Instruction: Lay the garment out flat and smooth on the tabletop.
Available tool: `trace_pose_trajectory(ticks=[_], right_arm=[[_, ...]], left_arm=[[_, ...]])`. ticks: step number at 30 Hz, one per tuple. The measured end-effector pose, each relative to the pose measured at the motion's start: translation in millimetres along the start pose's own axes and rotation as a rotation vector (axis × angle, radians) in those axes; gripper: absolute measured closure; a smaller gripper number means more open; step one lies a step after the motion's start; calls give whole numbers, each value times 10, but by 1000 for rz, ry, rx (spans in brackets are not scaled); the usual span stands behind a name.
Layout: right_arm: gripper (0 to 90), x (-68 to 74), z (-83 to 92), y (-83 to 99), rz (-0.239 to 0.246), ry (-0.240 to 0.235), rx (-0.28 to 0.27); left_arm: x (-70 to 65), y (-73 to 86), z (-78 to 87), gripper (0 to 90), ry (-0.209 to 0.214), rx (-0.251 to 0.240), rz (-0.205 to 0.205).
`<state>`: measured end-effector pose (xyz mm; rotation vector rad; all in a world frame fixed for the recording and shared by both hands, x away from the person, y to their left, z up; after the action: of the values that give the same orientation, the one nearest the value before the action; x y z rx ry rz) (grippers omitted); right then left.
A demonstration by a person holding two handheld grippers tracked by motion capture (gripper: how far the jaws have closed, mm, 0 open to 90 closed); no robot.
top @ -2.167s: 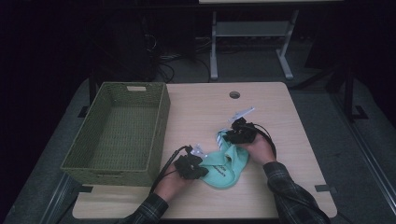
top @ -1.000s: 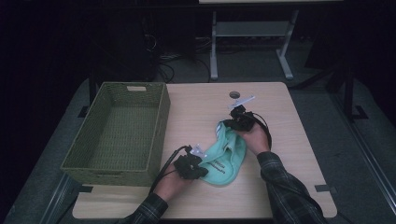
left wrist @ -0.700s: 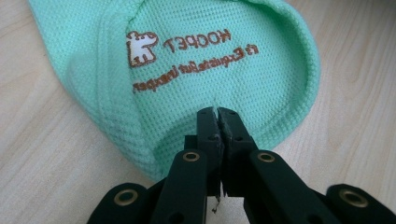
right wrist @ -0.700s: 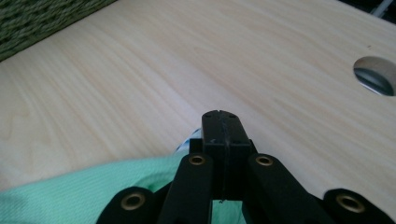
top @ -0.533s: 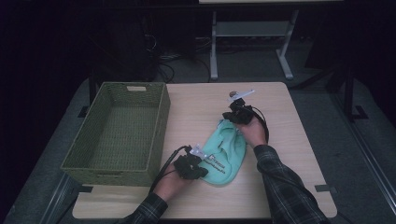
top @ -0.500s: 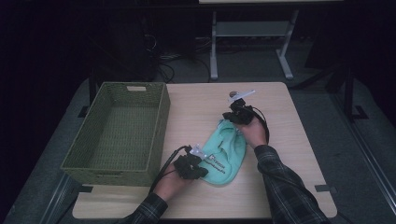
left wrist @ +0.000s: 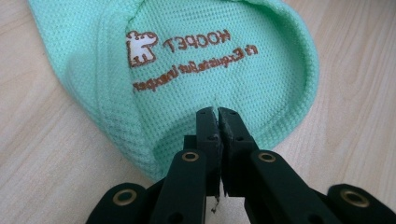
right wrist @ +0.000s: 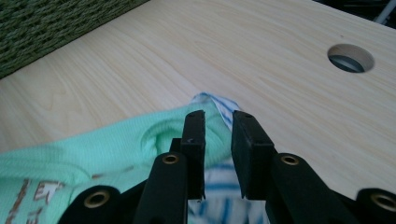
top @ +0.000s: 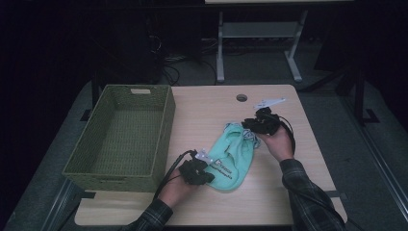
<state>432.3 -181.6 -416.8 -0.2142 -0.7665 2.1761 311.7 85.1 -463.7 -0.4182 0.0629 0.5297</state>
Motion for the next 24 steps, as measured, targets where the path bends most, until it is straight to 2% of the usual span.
trace_pose_trajectory(ticks=[5, 10, 13, 16, 24], right_arm=[[766, -21, 133, 172, 10, 12, -1], [800, -71, 172, 378, -12, 26, 22], [810, -112, 141, 506, -27, 26, 38], [810, -129, 92, 594, -46, 19, 52], [769, -95, -58, 651, -54, -5, 66]], left_arm=[[0, 1, 6, 870, -6, 11, -7], [-7, -1, 0, 871, -1, 0, 3], [2, 1, 9, 870, -7, 14, -13], [-2, 2, 8, 871, -4, 16, -8], [4, 3, 8, 869, 0, 14, -8]])
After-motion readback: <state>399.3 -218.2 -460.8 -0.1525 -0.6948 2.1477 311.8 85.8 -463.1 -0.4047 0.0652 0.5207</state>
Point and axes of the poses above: each handheld gripper's, and its own axes: z roughly backward along the jaws, y roughly out of its underside, x roughly to its left, the point moved 1 cm from there along -z, roughly forward along the jaws, and after that the axes turned 13 degrees about x, right-handed, at the moved point
